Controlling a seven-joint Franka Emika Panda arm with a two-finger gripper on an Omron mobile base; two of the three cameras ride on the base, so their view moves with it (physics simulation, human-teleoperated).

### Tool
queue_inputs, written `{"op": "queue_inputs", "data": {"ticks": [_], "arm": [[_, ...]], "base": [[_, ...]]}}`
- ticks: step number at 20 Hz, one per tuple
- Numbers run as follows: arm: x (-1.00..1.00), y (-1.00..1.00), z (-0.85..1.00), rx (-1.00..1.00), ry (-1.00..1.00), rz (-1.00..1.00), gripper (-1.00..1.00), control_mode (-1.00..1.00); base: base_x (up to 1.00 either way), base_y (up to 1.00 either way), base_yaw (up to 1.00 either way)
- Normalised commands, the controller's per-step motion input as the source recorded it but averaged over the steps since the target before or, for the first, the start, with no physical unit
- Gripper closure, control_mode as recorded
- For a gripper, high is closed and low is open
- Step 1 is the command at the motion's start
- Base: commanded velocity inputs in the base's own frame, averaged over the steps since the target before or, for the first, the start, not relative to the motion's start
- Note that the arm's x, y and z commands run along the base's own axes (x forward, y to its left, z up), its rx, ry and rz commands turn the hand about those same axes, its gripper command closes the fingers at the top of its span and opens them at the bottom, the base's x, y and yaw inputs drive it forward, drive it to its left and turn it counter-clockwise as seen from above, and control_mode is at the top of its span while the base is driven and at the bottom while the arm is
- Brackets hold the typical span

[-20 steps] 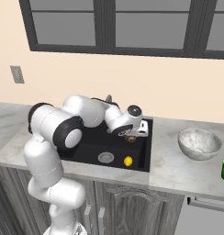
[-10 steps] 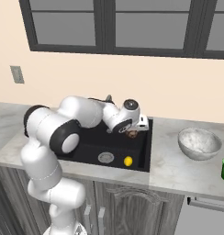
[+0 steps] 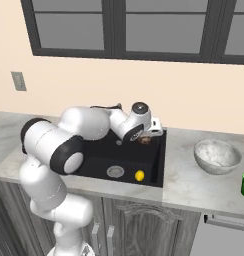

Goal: Remove the potato and lemon from the sink. Then move the bowl and cup from the counter to the sink for washing.

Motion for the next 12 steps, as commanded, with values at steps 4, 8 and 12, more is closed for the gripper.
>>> {"op": "queue_inputs", "data": {"ticks": [4, 8, 12], "arm": [[-0.01, -0.10, 0.37, -0.01, 0.00, -0.01, 1.00, -1.00], [0.00, -0.07, 0.36, 0.00, 0.00, -0.08, 1.00, -1.00], [0.00, -0.02, 0.30, 0.00, 0.00, -0.17, 1.00, -1.00]], "base": [[0.00, 0.00, 0.00], [0.00, 0.00, 0.00], [0.00, 0.00, 0.00]]}}
